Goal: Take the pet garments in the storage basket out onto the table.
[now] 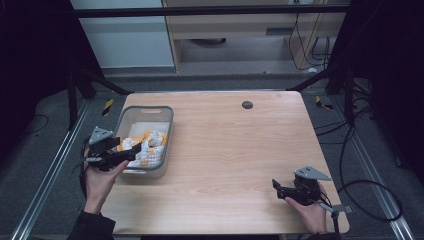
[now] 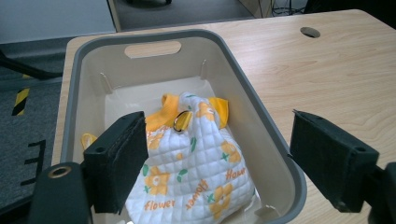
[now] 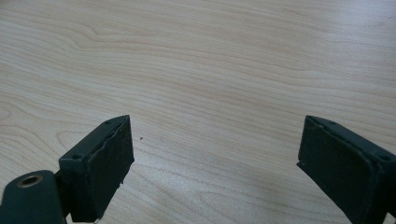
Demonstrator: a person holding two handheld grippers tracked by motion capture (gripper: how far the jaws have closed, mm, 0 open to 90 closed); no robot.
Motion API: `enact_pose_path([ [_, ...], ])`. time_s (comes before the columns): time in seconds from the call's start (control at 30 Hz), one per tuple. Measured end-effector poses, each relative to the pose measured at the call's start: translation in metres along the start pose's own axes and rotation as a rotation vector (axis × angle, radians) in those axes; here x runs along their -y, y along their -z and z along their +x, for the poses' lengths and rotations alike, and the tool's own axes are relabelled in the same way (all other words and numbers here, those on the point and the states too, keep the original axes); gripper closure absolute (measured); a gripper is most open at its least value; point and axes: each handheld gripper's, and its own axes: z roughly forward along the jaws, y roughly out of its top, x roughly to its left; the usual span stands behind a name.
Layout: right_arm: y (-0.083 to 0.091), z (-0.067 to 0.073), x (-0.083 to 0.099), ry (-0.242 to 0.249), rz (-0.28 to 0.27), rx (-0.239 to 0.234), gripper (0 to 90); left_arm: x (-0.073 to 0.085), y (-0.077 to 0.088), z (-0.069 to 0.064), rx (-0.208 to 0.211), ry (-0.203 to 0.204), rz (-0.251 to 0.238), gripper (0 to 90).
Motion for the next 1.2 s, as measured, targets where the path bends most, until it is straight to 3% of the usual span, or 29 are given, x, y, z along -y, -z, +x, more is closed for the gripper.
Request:
enact_pose_path([
  [0.63,0.0,0.0,0.0,-0.005,0.008,-0.008,10.3,-0.01,-0.024,0.005,-0.014,-0.017,0.101,20.8],
  [0.93,-0.001,0.0,0.0,0.001,0.003,-0.005,10.3,-0.013,-0.033,0.009,-0.001,-0.003,0.139,23.4],
  [1.2,0.0,0.0,0.0,-0.006,0.008,-0.01,10.3,-0.016,-0.044,0.006,0.0,-0.019,0.187,27.4],
])
